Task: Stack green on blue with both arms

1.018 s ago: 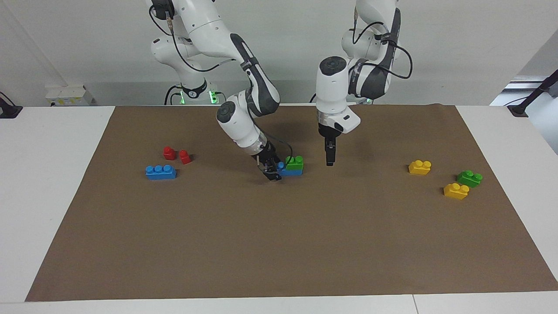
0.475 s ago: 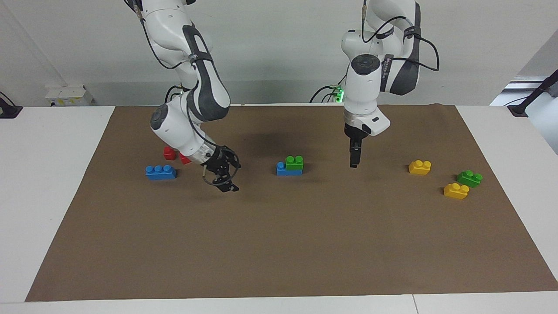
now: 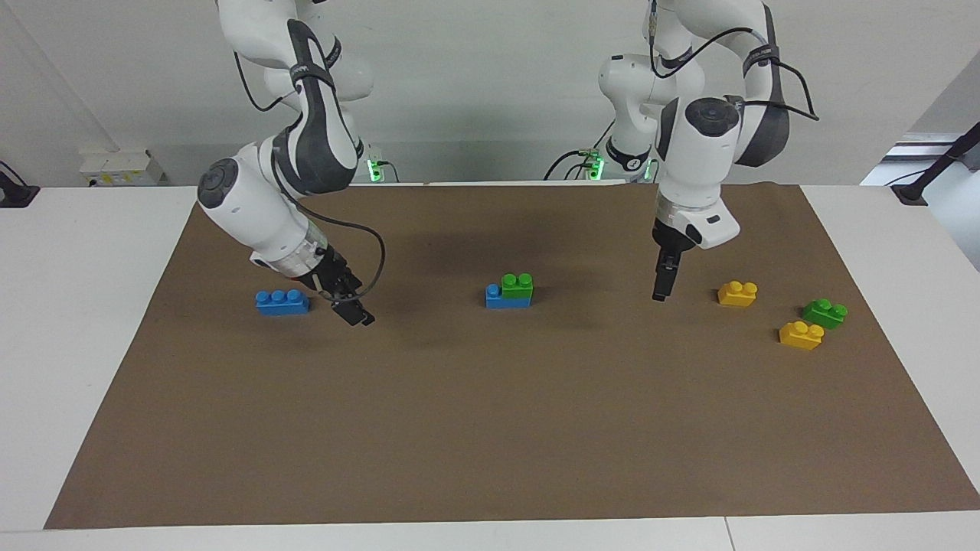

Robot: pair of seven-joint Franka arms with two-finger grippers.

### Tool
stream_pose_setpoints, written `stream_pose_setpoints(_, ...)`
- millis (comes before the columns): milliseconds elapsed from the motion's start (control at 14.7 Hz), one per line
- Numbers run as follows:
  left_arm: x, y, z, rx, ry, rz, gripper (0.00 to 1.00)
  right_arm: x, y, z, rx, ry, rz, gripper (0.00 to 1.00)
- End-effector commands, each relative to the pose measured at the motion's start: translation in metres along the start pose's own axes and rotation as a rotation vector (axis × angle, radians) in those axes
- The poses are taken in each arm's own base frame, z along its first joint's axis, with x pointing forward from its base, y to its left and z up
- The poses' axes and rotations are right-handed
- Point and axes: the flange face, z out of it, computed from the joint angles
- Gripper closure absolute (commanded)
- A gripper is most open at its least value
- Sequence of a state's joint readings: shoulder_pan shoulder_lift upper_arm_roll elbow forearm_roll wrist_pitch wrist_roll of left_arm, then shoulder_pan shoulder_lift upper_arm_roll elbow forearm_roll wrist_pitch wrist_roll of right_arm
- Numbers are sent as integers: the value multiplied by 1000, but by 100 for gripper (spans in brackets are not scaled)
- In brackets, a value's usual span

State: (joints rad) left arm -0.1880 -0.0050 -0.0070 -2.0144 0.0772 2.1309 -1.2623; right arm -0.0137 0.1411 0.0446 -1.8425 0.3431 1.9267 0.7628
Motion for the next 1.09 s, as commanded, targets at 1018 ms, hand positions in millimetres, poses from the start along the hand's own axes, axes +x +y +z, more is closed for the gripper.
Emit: stream_pose_setpoints(1018,80,-38,-98,52,-92,951,0,-41,56,-178,-286,192,-802,0)
